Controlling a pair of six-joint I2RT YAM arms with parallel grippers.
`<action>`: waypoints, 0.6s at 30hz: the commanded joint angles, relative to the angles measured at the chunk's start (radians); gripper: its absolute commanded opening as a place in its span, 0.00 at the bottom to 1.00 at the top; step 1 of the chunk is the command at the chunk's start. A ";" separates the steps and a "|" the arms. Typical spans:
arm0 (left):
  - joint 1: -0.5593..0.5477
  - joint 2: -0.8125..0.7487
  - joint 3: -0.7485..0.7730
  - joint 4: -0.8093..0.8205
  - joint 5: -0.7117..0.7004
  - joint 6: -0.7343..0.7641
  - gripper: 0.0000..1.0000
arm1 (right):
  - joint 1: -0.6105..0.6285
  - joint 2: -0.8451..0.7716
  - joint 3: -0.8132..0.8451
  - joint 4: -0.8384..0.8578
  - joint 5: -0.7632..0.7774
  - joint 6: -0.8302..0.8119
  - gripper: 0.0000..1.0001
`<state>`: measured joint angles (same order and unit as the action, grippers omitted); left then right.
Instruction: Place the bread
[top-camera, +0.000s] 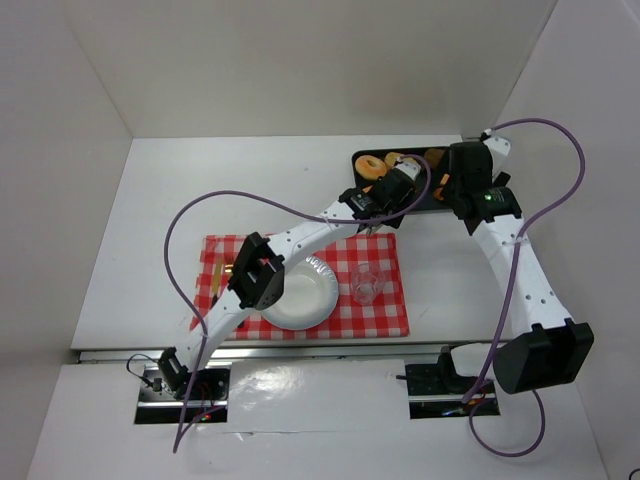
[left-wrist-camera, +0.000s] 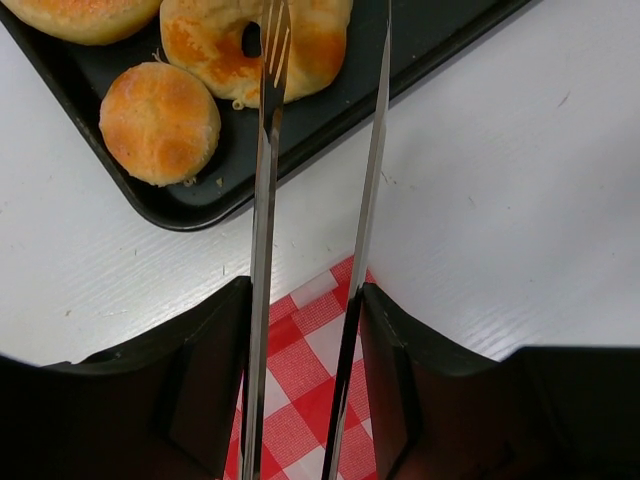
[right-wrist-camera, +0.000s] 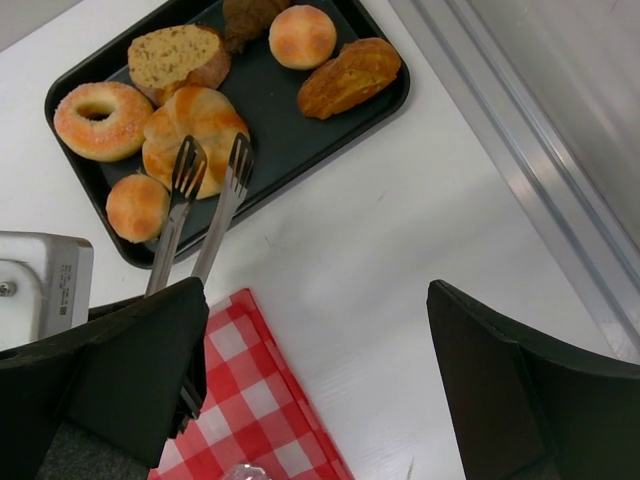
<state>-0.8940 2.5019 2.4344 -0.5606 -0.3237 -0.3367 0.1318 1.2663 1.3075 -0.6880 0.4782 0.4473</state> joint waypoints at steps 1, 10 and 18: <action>-0.002 -0.032 -0.003 0.065 -0.041 0.025 0.58 | -0.014 -0.019 -0.010 0.024 -0.010 -0.013 0.99; -0.002 -0.002 -0.006 0.056 -0.018 0.025 0.60 | -0.023 -0.019 -0.010 0.033 -0.010 -0.022 0.99; -0.002 0.018 -0.006 0.047 0.009 0.025 0.60 | -0.023 -0.019 -0.019 0.033 -0.010 -0.022 0.99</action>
<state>-0.8940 2.5050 2.4214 -0.5461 -0.3279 -0.3351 0.1169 1.2663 1.2980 -0.6861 0.4656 0.4362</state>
